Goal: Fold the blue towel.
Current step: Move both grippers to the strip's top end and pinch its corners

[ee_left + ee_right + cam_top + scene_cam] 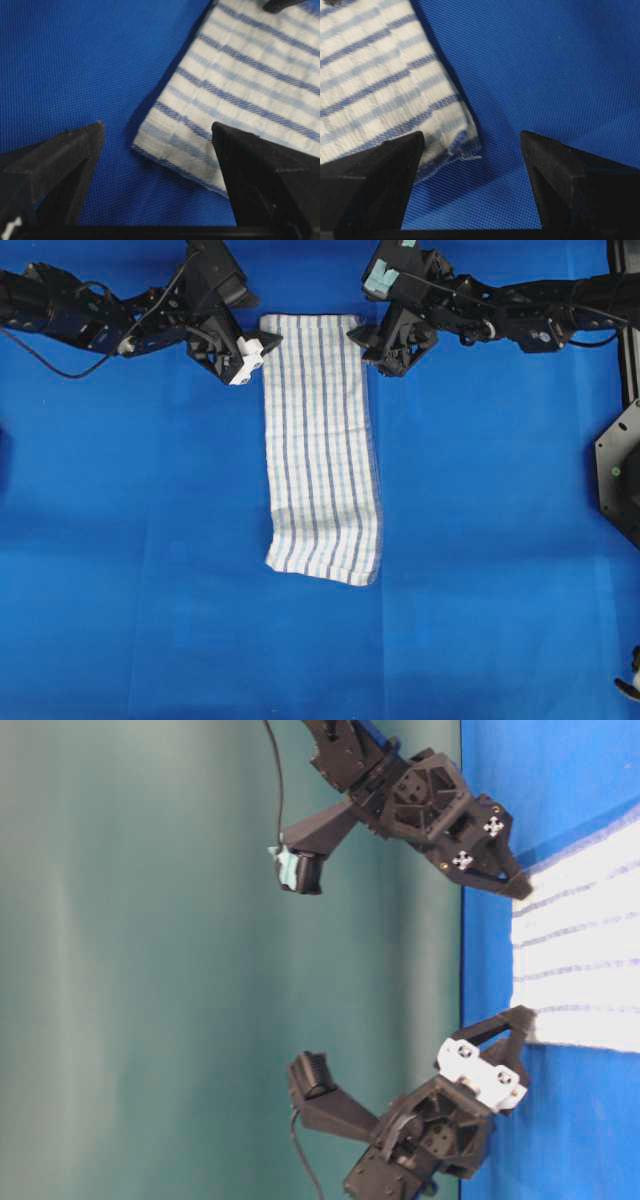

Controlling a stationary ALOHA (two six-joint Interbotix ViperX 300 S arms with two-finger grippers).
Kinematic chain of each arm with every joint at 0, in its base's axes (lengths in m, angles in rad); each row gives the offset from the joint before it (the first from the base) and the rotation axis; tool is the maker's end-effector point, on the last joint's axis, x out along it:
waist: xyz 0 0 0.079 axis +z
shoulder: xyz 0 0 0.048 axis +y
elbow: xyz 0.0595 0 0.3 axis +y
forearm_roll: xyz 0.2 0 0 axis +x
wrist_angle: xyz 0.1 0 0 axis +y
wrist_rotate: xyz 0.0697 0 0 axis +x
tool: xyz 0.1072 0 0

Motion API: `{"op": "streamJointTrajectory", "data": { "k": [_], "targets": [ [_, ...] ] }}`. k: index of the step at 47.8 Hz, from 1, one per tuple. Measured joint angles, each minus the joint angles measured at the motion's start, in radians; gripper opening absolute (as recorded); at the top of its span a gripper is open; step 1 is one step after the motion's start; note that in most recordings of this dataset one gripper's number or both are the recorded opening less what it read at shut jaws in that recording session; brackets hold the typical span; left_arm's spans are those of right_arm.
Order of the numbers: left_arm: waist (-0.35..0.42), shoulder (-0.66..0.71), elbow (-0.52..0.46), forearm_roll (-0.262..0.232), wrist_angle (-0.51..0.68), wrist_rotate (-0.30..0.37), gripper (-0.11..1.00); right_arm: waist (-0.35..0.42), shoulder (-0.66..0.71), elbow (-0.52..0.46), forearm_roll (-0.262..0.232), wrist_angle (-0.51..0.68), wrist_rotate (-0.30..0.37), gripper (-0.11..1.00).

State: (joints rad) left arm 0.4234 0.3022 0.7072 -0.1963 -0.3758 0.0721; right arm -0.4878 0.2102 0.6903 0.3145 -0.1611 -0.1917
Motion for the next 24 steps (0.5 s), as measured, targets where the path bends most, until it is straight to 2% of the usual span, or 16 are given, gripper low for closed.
{"op": "streamJointTrajectory", "data": {
  "k": [8, 13, 16, 21, 24],
  "targets": [
    [0.003, 0.017, -0.014, 0.000, -0.008, -0.006, 0.76, 0.003, 0.023, -0.005, 0.034, -0.005, 0.003, 0.82],
    [0.008, 0.018, -0.017, 0.000, -0.008, -0.011, 0.60, 0.014, 0.028, -0.006, 0.040, -0.006, 0.003, 0.73],
    [0.006, 0.020, -0.018, 0.000, -0.006, -0.012, 0.45, 0.023, 0.029, -0.006, 0.041, -0.008, 0.003, 0.62],
    [0.000, 0.020, -0.021, 0.000, -0.005, -0.012, 0.20, 0.035, 0.029, -0.009, 0.041, -0.008, 0.003, 0.37],
    [-0.005, 0.020, -0.023, 0.000, -0.005, -0.012, 0.09, 0.041, 0.029, -0.008, 0.041, -0.008, 0.005, 0.20]
  ]
}}
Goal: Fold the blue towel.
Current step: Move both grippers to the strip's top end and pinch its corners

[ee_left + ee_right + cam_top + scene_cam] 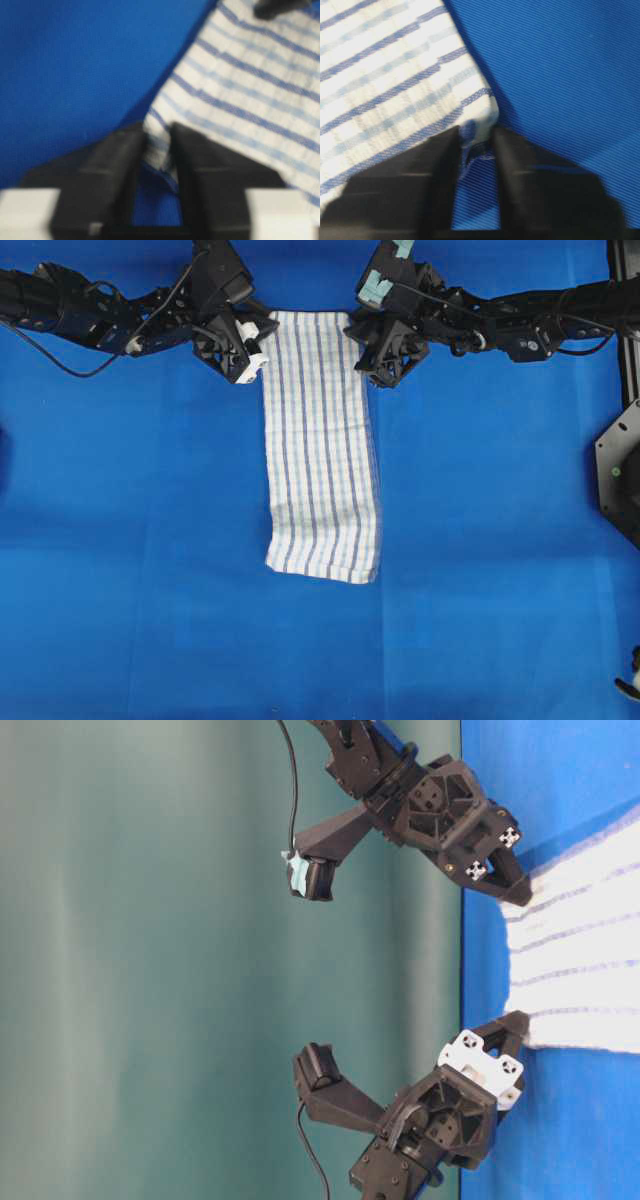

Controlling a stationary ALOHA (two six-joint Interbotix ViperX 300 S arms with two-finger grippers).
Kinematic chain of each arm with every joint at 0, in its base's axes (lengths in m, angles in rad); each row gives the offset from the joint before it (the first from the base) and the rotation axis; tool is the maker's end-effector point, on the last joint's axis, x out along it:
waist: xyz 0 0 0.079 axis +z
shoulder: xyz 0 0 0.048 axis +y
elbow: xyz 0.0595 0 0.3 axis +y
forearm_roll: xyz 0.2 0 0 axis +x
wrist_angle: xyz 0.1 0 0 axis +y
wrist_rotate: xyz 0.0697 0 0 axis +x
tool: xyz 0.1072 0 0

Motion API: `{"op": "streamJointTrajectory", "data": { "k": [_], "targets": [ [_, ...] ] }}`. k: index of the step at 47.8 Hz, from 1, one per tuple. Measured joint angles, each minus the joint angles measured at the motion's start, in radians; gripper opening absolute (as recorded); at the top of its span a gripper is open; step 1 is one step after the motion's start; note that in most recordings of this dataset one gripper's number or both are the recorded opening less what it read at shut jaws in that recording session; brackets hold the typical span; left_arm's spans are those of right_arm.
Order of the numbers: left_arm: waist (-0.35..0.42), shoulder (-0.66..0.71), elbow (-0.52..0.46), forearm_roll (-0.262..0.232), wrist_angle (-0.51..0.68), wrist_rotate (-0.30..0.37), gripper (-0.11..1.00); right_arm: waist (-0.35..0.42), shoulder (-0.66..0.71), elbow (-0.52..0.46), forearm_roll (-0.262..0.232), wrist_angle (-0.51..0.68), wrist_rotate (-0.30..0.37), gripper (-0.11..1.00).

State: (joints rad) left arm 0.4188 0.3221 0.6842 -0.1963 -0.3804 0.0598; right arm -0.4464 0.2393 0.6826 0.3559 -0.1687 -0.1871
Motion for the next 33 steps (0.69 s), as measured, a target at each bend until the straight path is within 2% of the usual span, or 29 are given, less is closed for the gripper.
{"op": "streamJointTrajectory", "data": {
  "k": [3, 5, 19, 33],
  "targets": [
    [-0.003, -0.002, 0.002, 0.000, 0.000, 0.000, 0.06, 0.005, 0.002, 0.000, 0.000, 0.000, -0.002, 0.09],
    [-0.003, 0.000, 0.000, 0.000, 0.000, 0.002, 0.06, 0.005, 0.000, -0.002, 0.000, 0.002, -0.003, 0.06],
    [0.002, 0.000, -0.023, 0.000, 0.003, 0.029, 0.06, 0.002, 0.000, -0.017, -0.002, 0.000, -0.017, 0.06],
    [0.057, 0.000, -0.075, 0.000, 0.011, 0.112, 0.06, -0.071, 0.002, -0.055, 0.000, 0.002, -0.018, 0.06]
  ]
}}
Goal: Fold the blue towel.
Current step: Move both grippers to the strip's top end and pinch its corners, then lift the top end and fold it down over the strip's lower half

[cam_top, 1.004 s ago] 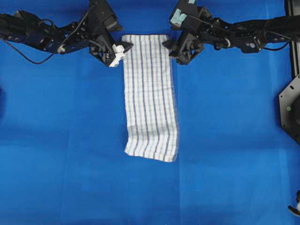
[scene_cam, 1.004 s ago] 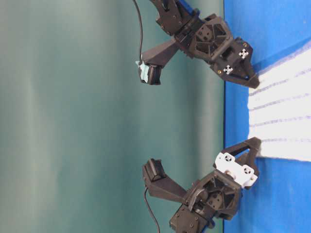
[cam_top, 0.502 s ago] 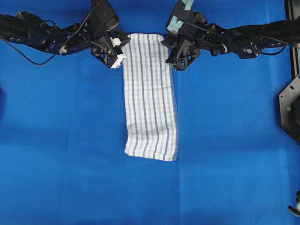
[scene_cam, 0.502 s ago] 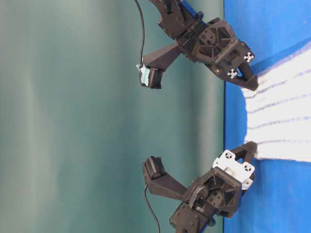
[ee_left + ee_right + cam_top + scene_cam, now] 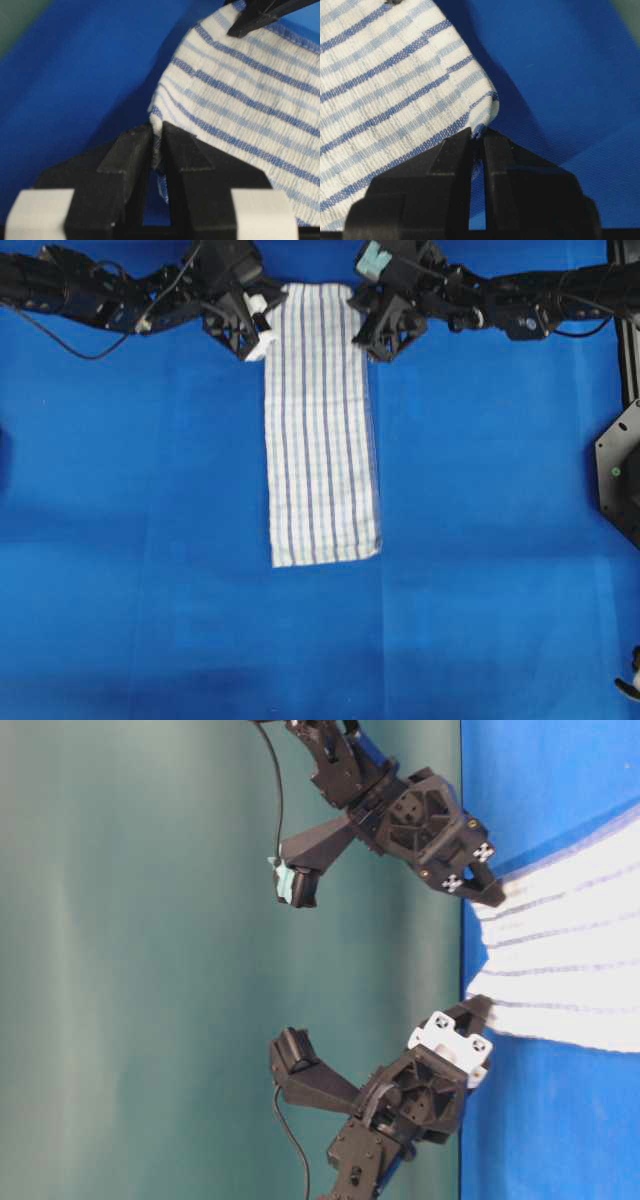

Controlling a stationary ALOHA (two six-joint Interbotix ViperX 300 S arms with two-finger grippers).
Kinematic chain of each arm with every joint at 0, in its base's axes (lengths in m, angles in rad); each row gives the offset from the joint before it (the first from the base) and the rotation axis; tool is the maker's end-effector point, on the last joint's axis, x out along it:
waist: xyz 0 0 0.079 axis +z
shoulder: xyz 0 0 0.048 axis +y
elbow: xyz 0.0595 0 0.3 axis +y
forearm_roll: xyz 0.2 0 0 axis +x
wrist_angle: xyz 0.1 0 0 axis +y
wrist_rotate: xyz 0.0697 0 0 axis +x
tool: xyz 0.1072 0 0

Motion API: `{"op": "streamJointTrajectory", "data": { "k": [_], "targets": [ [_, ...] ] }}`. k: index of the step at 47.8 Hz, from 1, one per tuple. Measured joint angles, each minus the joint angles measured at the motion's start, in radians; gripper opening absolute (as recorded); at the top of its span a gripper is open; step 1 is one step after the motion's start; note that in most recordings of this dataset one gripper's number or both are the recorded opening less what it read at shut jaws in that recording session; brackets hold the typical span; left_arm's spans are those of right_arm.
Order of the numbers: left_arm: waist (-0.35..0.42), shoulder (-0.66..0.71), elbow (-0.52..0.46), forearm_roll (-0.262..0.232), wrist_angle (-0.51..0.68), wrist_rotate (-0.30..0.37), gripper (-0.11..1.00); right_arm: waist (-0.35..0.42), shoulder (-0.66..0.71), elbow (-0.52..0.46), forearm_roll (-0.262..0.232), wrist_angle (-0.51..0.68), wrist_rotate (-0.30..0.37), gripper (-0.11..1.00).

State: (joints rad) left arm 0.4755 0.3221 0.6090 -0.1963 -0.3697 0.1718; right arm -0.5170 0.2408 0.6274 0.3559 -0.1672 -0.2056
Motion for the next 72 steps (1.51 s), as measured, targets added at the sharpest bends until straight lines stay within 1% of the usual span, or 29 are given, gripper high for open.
{"op": "streamJointTrajectory", "data": {
  "k": [7, 13, 18, 26, 38, 45, 52, 56, 61, 65, 72],
  "targets": [
    [0.002, -0.002, -0.009, 0.000, 0.012, 0.023, 0.06, -0.003, -0.008, -0.003, -0.002, 0.002, -0.002, 0.06],
    [0.003, -0.020, -0.009, 0.000, 0.028, 0.032, 0.06, -0.003, -0.051, 0.002, -0.002, 0.011, -0.002, 0.06],
    [-0.003, -0.077, 0.003, 0.000, 0.046, 0.035, 0.06, -0.002, -0.107, 0.026, -0.002, 0.031, -0.002, 0.06],
    [-0.054, -0.170, 0.044, 0.000, 0.063, 0.035, 0.06, 0.020, -0.213, 0.086, -0.002, 0.064, 0.002, 0.06],
    [-0.176, -0.308, 0.132, 0.000, 0.071, -0.014, 0.06, 0.124, -0.387, 0.195, -0.002, 0.081, 0.012, 0.06],
    [-0.270, -0.400, 0.184, 0.000, 0.069, -0.023, 0.06, 0.199, -0.471, 0.250, -0.002, 0.081, 0.014, 0.06],
    [-0.348, -0.443, 0.212, 0.000, 0.069, -0.025, 0.06, 0.275, -0.532, 0.279, 0.002, 0.083, 0.015, 0.06],
    [-0.393, -0.449, 0.218, -0.002, 0.069, -0.044, 0.06, 0.319, -0.557, 0.291, 0.006, 0.083, 0.015, 0.06],
    [-0.448, -0.449, 0.218, -0.002, 0.069, -0.075, 0.06, 0.383, -0.574, 0.307, 0.028, 0.084, 0.015, 0.06],
    [-0.485, -0.448, 0.218, -0.002, 0.069, -0.103, 0.06, 0.428, -0.575, 0.311, 0.054, 0.089, 0.015, 0.06],
    [-0.551, -0.422, 0.218, -0.002, 0.060, -0.152, 0.06, 0.511, -0.545, 0.313, 0.101, 0.092, 0.014, 0.06]
  ]
}}
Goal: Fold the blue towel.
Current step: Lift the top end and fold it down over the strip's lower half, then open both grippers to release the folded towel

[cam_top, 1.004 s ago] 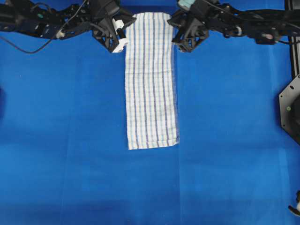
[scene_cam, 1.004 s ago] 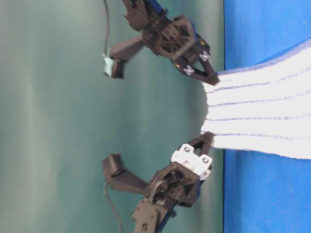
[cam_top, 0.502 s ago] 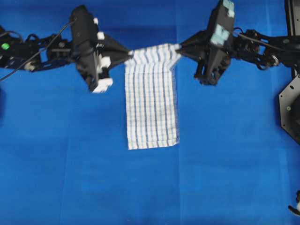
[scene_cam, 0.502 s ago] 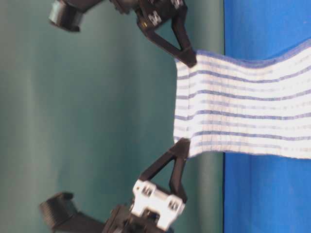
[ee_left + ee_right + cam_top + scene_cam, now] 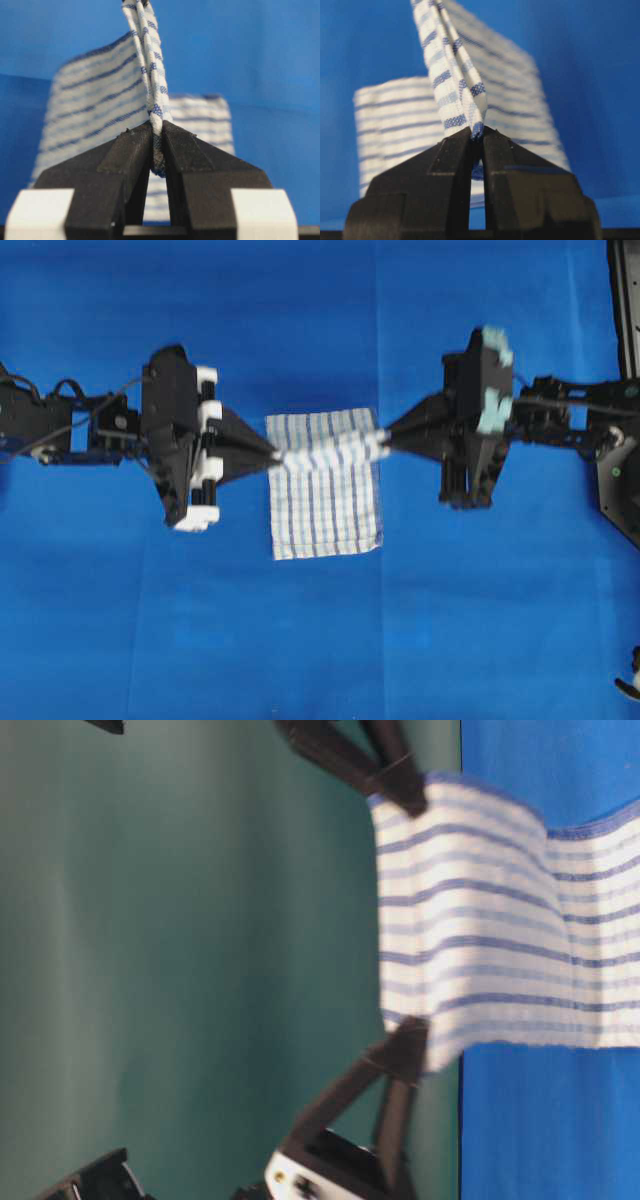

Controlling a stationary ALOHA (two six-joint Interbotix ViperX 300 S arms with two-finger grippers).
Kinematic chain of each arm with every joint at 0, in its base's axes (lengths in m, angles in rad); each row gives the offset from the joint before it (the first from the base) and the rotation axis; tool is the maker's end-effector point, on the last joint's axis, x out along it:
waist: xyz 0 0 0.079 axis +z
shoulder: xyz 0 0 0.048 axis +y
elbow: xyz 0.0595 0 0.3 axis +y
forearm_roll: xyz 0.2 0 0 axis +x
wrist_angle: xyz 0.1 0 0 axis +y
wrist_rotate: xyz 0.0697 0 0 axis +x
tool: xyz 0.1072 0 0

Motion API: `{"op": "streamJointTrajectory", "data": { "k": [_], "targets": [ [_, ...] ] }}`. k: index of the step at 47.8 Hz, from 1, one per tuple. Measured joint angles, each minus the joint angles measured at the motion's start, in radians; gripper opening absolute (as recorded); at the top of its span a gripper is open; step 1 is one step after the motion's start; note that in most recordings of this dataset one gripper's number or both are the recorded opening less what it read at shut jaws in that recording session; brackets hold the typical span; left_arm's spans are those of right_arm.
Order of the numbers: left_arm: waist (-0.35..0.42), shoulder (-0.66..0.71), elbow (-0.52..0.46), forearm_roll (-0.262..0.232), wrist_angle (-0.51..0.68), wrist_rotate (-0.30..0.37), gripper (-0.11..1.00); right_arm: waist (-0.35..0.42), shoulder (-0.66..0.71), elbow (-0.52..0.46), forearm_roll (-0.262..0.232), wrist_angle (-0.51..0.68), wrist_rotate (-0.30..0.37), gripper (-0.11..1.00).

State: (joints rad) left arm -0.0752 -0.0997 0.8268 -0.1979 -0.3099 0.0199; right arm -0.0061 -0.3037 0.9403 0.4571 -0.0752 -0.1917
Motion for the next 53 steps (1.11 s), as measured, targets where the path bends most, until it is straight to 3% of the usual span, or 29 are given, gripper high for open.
{"op": "streamJointTrajectory", "data": {
  "k": [14, 32, 35, 38, 42, 48, 53],
  "targets": [
    [-0.055, 0.138, -0.023, 0.000, -0.041, -0.023, 0.06, 0.063, 0.166, -0.006, 0.078, -0.037, 0.003, 0.06],
    [-0.081, 0.225, -0.052, -0.003, -0.044, -0.061, 0.06, 0.097, 0.225, -0.023, 0.087, -0.052, 0.003, 0.07],
    [-0.081, 0.225, -0.049, -0.005, -0.044, -0.069, 0.06, 0.100, 0.225, -0.021, 0.087, -0.052, 0.003, 0.12],
    [-0.081, 0.225, -0.048, -0.005, -0.044, -0.072, 0.08, 0.106, 0.227, -0.023, 0.089, -0.052, 0.003, 0.26],
    [-0.081, 0.224, -0.044, -0.005, -0.043, -0.078, 0.27, 0.109, 0.227, -0.023, 0.091, -0.051, 0.003, 0.51],
    [-0.080, 0.199, -0.038, -0.003, -0.028, -0.078, 0.65, 0.110, 0.219, -0.029, 0.092, -0.040, -0.005, 0.86],
    [-0.080, 0.150, -0.029, -0.003, 0.005, -0.071, 0.87, 0.110, 0.179, -0.029, 0.089, -0.023, -0.017, 0.86]
  ]
}}
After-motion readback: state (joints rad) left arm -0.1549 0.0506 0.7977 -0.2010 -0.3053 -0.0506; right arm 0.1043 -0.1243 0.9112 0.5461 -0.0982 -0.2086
